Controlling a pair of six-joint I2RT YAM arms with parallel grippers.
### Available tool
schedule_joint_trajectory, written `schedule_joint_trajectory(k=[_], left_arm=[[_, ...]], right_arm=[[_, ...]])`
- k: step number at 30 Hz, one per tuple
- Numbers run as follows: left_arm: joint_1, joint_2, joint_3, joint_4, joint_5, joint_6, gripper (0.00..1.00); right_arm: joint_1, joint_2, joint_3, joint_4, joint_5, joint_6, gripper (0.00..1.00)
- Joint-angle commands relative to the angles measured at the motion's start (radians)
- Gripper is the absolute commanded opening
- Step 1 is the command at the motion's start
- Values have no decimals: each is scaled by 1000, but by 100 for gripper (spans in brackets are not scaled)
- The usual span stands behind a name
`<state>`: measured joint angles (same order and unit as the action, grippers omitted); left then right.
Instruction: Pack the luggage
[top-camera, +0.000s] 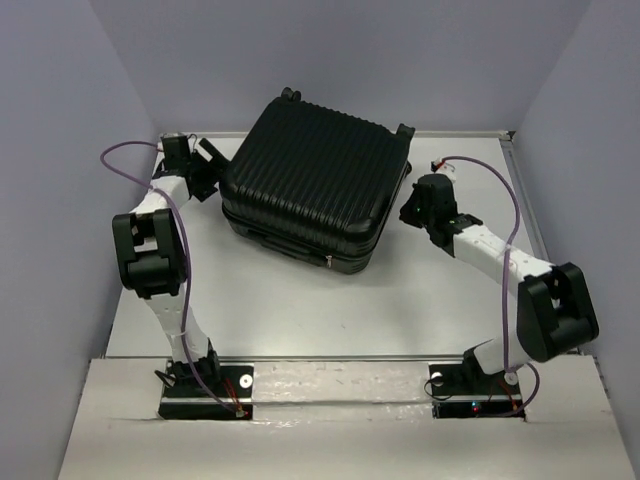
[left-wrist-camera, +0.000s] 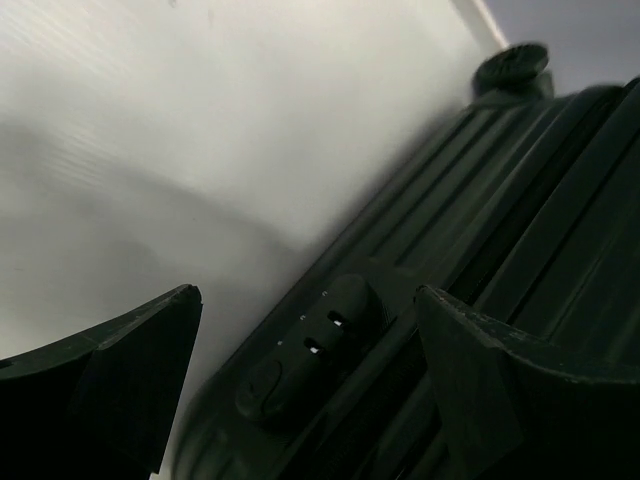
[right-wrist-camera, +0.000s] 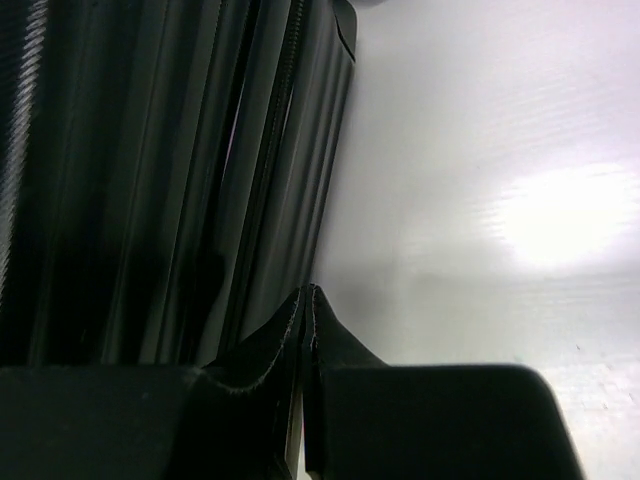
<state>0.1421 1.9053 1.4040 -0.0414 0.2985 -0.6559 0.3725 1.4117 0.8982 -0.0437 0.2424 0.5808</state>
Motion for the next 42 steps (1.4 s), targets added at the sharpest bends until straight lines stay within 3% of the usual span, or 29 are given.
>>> schedule_joint_trajectory(k=[1,4,8,10,18,22,24,27,32,36,38,42], left_arm=[[-48,1,93,11,48,27,99],[-67,40,69,20,111,35,99],[-131,9,-19,34,88,42,99],[-137,-23,-117,99,123,0,99],[-222,-325,-604,350,160,-166,99],[-265,-510,-752,374,113,-169,99],[-283,-630,-807,351,76,-163,99],[-285,-767,-826,292,48,-156,99],[-286,-928,-786,196,-44,-105,99],[-283,-968,-674,109,-123,-24,99],[-283,-965,-614,81,-127,-16,99],[-283,-1017,-641,69,-169,-18,99]], right_arm=[[-37,96,119,30,-152,-52,7],[-46,191,183,33,-218,-64,7],[-46,260,252,69,-319,-91,7],[-46,297,281,94,-383,-119,7],[-46,382,370,122,-543,-153,7],[-46,408,444,91,-612,-183,8],[-46,429,520,52,-646,-190,17],[-46,495,622,-69,-684,-196,42],[-46,512,774,-200,-614,-219,73],[-69,509,867,-297,-592,-220,85],[-92,489,878,-324,-589,-219,86],[-101,420,823,-326,-542,-236,86]])
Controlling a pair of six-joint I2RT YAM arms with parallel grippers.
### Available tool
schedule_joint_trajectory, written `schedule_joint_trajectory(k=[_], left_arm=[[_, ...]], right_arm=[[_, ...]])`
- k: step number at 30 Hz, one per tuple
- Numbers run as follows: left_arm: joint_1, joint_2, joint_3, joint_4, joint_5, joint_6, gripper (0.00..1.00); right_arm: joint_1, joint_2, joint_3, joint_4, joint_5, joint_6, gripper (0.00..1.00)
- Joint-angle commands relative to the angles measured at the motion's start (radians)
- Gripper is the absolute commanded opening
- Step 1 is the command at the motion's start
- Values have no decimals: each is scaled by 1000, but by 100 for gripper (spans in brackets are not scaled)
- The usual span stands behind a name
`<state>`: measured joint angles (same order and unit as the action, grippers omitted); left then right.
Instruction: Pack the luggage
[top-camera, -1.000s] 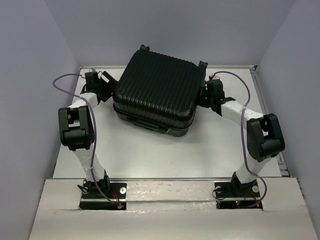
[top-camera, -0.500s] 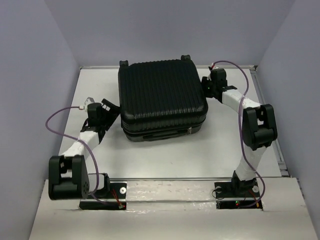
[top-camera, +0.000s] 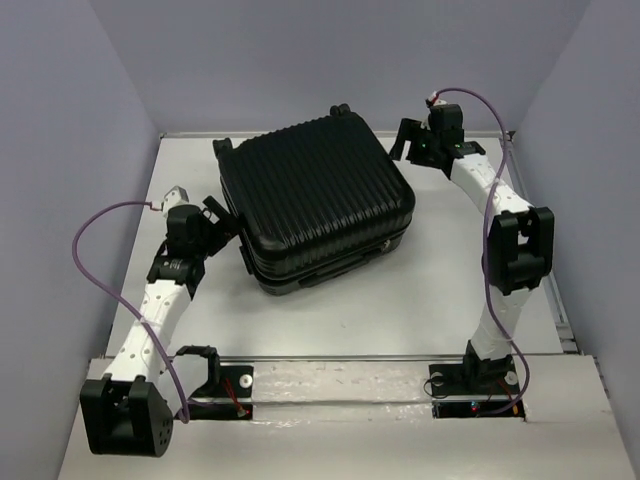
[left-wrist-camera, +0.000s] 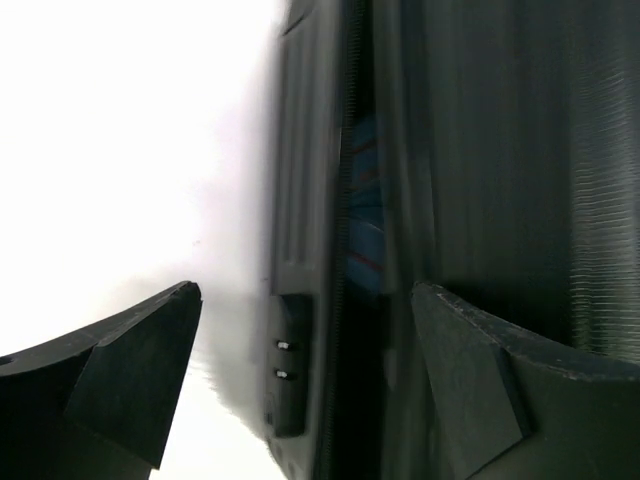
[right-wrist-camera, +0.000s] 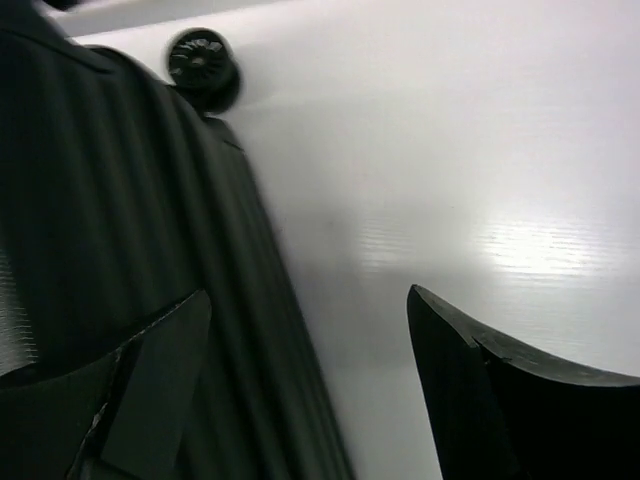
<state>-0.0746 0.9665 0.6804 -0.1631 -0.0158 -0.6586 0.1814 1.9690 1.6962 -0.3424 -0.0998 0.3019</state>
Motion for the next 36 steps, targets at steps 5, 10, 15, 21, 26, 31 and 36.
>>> schedule_joint_trajectory(k=[5,10,15,21,26,31,36], left_arm=[[-62,-170,113,73,-113,56,99],[-62,-287,93,52,-176,85,95],[-62,-370,-8,120,151,56,93],[-67,-430,-62,137,494,122,99],[-77,-413,-76,62,602,158,99],[-93,-437,-84,-13,568,201,99],[-102,-404,-76,-4,594,205,99]], right_arm=[[90,-232,-1,-35,-155,3,80],[90,-390,-137,24,-159,-7,55],[124,-784,-551,290,-256,52,20],[236,-1127,-1111,589,-336,143,17],[247,-1188,-1274,619,-273,171,32],[247,-1145,-1323,635,-158,146,45],[247,-1014,-1274,678,-107,92,46]])
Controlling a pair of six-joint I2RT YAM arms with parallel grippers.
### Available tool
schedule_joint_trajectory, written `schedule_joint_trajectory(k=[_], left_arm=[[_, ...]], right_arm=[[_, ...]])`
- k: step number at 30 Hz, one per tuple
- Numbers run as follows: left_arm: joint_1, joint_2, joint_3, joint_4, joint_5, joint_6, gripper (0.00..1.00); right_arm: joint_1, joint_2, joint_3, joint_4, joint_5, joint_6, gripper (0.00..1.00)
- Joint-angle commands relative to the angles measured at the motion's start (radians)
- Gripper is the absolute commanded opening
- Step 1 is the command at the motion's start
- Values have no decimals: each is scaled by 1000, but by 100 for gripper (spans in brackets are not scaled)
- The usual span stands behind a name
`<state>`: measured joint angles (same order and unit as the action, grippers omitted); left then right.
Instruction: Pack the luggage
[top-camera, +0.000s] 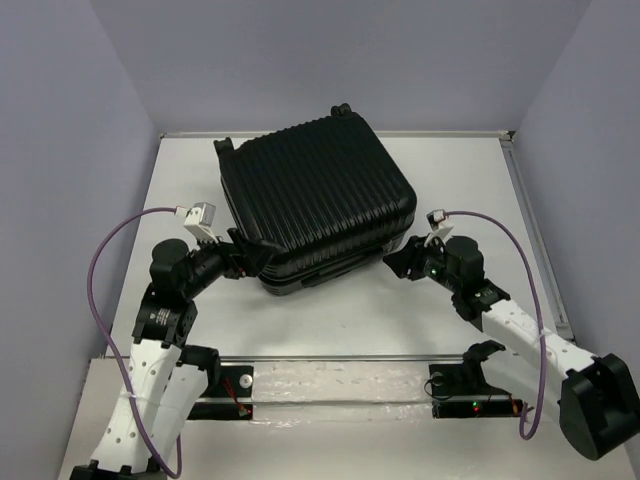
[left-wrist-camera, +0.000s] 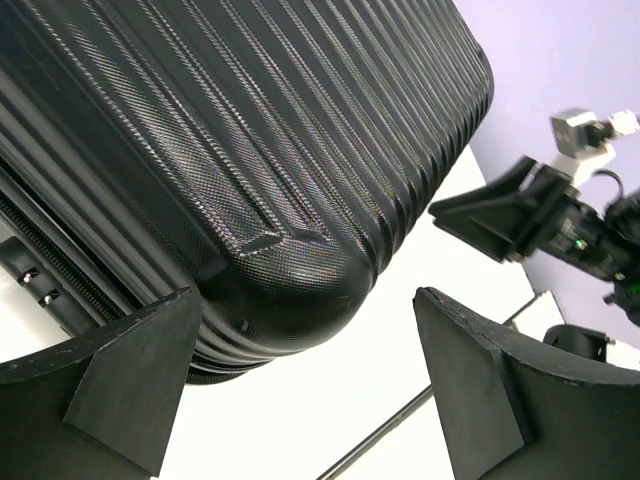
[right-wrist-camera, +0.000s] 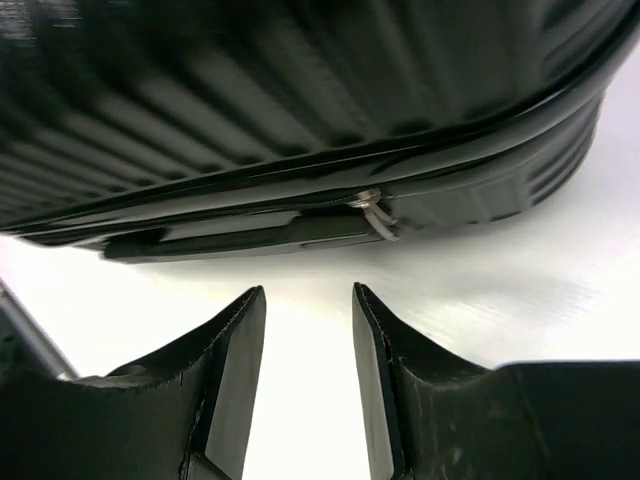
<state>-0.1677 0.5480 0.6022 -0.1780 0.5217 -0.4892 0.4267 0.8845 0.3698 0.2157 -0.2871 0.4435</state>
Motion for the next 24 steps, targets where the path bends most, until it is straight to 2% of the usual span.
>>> schedule_joint_trajectory(k=[1,5,13,16,17,22,24], left_arm=[[-10,18,4,12,61,38,99],[-18,24,1,14,67,44,99],[-33,59,4,20,83,58,99],[-42,76,5,18,81,60,99],[-49,75,5,18,81,60,99],[-62,73,5,18,69,54,99],[-64,72,7,20,66,52,99]], right_arm=[[1,89,54,138,88,-54,47],[1,194,73,195,114,-113,50],[1,277,83,292,105,-193,53],[1,314,90,320,97,-209,49],[1,321,95,332,91,-213,45],[1,373,109,372,51,-213,33],[1,369,98,378,71,-226,22]])
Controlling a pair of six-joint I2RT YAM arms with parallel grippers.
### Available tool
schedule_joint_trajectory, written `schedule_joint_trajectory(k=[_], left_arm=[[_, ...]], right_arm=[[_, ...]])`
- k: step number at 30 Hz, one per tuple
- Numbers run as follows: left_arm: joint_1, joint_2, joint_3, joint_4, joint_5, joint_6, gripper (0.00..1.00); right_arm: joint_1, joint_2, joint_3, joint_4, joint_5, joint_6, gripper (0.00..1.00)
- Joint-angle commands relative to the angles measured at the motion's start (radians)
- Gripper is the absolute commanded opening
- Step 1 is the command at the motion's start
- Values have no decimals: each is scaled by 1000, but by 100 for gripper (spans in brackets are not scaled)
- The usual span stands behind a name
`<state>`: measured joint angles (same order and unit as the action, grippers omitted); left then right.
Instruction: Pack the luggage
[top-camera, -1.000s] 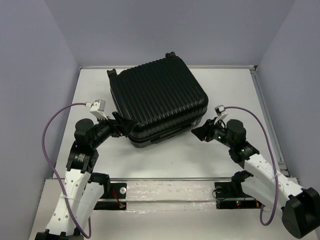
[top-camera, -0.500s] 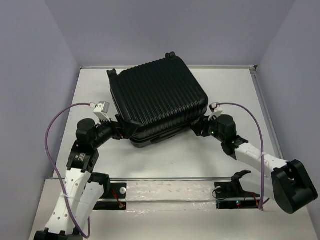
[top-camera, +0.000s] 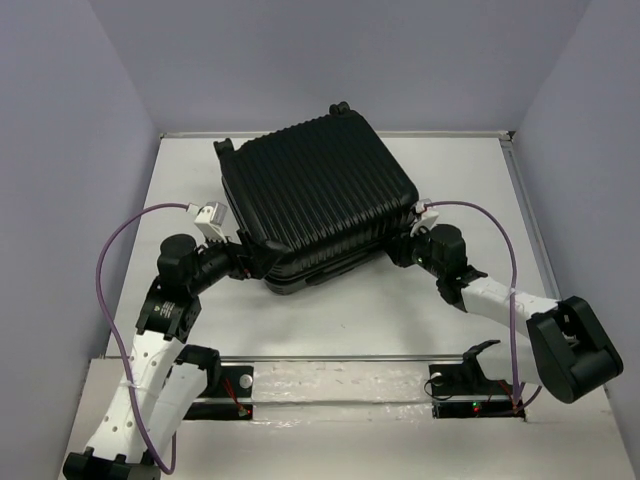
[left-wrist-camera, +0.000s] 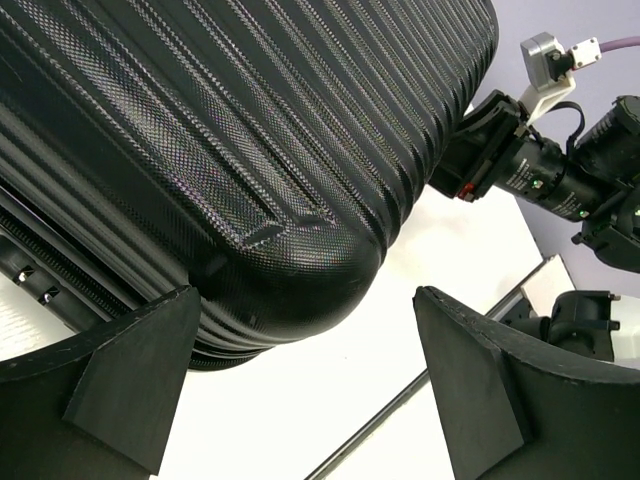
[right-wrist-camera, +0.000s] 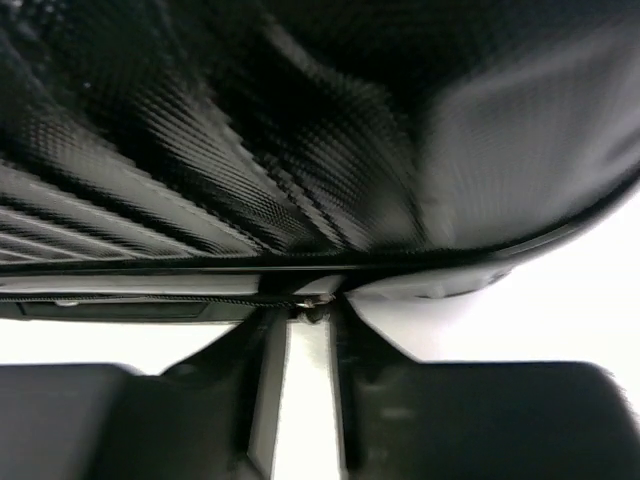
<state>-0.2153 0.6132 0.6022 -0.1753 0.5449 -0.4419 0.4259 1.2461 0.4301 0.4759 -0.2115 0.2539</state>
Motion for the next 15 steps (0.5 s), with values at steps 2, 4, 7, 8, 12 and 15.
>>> schedule_joint_trajectory(k=[2,4,7,8,12,15], left_arm=[[-19,7,7,16,43,3,99],[-21,8,8,17,43,3,99],[-29,14,1,34,56,-12,99],[-30,17,-2,39,62,-17,99],[-52,43,-12,106,62,-52,99],[-90,72,-7,149,56,-87,99]], right_arm=[[2,-10,30,119,35,-41,12],[2,-40,19,118,56,-44,7],[2,-86,19,70,58,-47,7],[2,-99,15,41,55,-33,7],[66,-129,30,-77,34,-4,7],[117,-131,68,-190,27,8,7]])
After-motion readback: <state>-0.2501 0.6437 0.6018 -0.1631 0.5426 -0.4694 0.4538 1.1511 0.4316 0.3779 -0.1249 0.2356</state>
